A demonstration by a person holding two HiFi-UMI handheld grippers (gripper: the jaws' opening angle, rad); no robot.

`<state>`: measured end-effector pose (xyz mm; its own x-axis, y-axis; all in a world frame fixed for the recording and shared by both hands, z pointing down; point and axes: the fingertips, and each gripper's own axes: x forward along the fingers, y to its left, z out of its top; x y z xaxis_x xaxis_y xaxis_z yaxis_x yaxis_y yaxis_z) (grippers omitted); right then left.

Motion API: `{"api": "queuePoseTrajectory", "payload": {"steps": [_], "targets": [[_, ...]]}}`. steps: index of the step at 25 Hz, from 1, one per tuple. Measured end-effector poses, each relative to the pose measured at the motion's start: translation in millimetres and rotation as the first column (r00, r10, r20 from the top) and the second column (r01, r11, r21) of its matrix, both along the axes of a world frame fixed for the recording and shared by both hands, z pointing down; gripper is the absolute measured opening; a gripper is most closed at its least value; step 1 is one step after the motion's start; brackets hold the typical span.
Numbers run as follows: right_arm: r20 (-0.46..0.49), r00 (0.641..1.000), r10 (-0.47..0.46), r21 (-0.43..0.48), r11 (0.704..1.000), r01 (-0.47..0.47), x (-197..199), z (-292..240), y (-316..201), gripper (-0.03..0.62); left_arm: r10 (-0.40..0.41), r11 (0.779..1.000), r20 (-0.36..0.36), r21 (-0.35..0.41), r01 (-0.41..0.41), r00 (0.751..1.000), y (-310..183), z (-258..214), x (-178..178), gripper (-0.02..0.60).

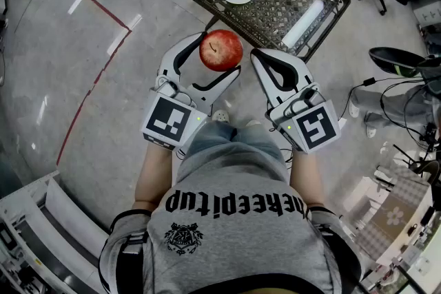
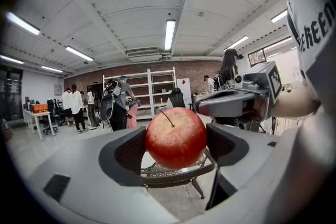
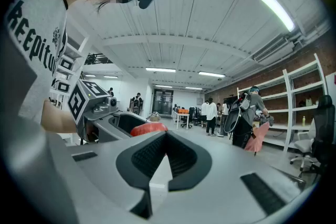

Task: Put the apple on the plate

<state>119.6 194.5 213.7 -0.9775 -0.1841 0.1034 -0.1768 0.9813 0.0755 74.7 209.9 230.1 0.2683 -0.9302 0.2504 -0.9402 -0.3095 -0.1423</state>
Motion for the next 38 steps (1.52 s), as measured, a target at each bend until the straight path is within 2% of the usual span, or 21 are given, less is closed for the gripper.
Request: {"api": "queuePoseTrajectory", "payload": {"steps": [19, 28, 38], "targets": [[-0.007, 0.999, 0.038, 0.021, 0.999, -0.038, 1, -4, 15, 0.012, 0.024, 1.000, -0.006, 0.010, -0.024, 1.000, 13, -1, -3, 0.382], [0.036, 0.996, 0.080, -0.015, 0.997, -0.080, 5, -2, -8, 0.011, 0.035, 0.999, -0.040, 0.017, -0.034, 0.999, -7, 5, -5, 0.382], [0.026, 0.999, 0.022, -0.027, 0.999, -0.021, -15, 1, -50, 0.012, -0.001, 1.000, -0.023, 0.007, 0.001, 1.000, -50, 5, -22, 0.382]]}}
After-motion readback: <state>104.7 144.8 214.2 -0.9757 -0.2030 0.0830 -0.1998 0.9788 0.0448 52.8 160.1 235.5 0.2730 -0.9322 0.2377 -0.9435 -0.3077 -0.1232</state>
